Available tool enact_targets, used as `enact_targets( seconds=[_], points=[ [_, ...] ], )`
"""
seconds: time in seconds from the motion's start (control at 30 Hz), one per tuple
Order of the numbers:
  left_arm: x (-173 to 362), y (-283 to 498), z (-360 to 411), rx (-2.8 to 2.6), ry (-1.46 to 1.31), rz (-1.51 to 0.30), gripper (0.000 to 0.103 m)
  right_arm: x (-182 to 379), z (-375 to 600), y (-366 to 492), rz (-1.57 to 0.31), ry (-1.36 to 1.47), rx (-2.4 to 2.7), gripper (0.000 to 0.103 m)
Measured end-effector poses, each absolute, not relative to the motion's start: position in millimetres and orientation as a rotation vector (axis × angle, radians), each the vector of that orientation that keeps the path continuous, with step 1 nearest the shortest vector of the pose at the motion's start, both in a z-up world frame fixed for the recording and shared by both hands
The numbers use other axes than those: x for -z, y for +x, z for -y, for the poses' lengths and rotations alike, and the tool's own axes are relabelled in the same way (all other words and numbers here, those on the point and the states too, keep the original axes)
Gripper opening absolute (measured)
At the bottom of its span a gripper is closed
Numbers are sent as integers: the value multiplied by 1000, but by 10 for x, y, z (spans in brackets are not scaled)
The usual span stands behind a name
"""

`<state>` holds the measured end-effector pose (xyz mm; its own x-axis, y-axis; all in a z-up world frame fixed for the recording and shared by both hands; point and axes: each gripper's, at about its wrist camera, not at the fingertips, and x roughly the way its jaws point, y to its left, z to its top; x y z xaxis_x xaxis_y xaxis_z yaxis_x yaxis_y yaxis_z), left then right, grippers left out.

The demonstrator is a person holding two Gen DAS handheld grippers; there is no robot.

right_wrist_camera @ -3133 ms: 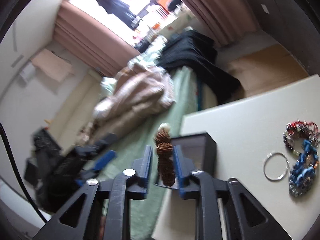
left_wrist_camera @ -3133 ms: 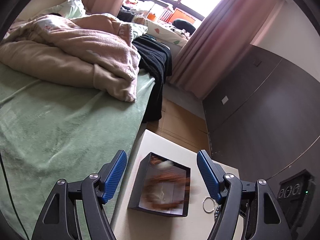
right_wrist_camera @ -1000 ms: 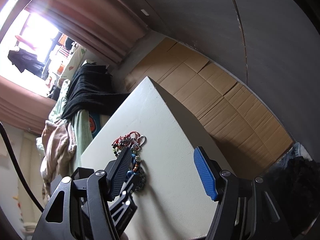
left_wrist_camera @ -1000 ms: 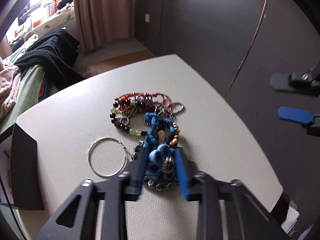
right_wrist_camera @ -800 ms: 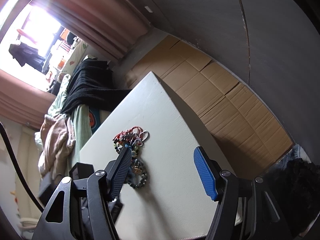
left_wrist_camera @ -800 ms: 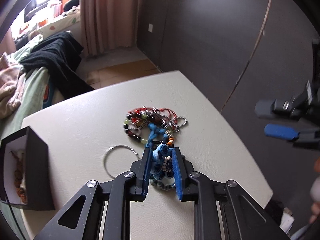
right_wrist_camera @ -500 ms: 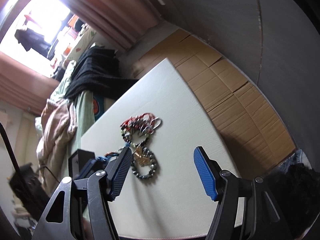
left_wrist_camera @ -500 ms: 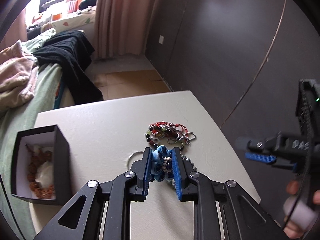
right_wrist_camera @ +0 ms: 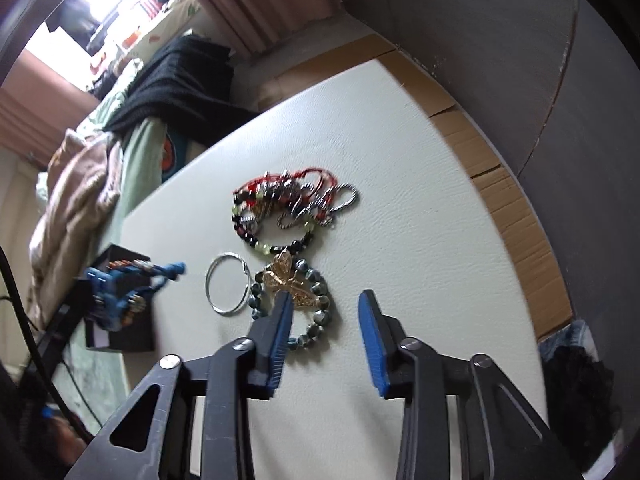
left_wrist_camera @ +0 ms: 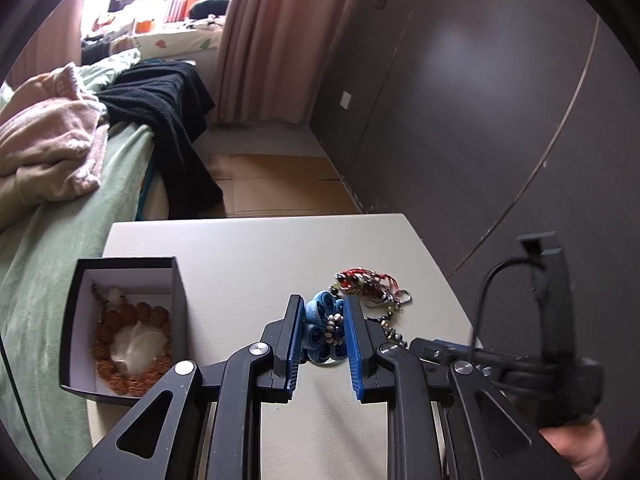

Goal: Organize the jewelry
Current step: 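Lift the blue beaded bracelet into the black box and open the left gripper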

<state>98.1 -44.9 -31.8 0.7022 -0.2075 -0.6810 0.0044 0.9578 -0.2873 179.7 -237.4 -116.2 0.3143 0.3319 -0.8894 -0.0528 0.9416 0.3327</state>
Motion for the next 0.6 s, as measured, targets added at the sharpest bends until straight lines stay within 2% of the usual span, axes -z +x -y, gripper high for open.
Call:
enact_targets(
  seconds=[0.17,0.27,0.3,0.6],
  points=[
    [258,924,266,94,-304,-766,21,1235,2224,1824,-1220,161,-213,28],
    [212,867,168,82,-319,-751,21,1295,2175,1831,-1220,128,-197,12],
    [197,846,129,77,-323,-746,21,1292,2165,1828,-1227,130,-209,11],
    [19,639,-336,8,-424,-674,21,914,2351,1637,-1078,296,-301,10]
  ],
)
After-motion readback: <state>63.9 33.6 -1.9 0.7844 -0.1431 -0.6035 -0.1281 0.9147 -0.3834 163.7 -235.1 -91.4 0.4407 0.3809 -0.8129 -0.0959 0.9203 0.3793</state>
